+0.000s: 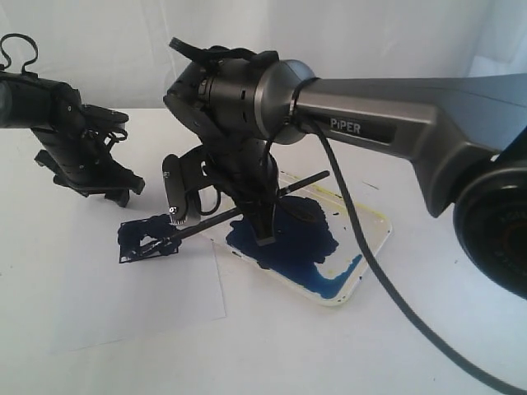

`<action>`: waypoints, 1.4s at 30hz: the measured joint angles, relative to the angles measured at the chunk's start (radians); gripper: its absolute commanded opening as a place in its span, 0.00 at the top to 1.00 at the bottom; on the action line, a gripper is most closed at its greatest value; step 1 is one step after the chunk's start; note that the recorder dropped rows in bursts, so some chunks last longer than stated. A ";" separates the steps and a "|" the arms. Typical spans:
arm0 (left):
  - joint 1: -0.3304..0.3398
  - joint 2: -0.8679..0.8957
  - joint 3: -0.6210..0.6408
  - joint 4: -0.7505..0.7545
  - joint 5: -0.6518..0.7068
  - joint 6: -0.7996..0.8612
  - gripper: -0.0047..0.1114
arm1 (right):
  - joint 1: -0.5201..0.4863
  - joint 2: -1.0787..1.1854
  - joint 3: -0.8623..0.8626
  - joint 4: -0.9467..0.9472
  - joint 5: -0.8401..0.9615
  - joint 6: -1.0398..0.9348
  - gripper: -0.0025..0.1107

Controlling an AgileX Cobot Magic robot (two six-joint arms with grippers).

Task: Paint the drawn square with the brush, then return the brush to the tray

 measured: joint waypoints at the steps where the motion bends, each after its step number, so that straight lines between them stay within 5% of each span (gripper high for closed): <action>1: 0.000 0.000 0.000 0.000 -0.004 0.001 0.36 | 0.000 0.000 0.000 0.004 -0.002 0.000 0.98; 42: 0.000 -0.002 0.000 -0.003 -0.015 0.009 0.36 | 0.000 -0.035 0.000 -0.087 -0.017 0.040 0.98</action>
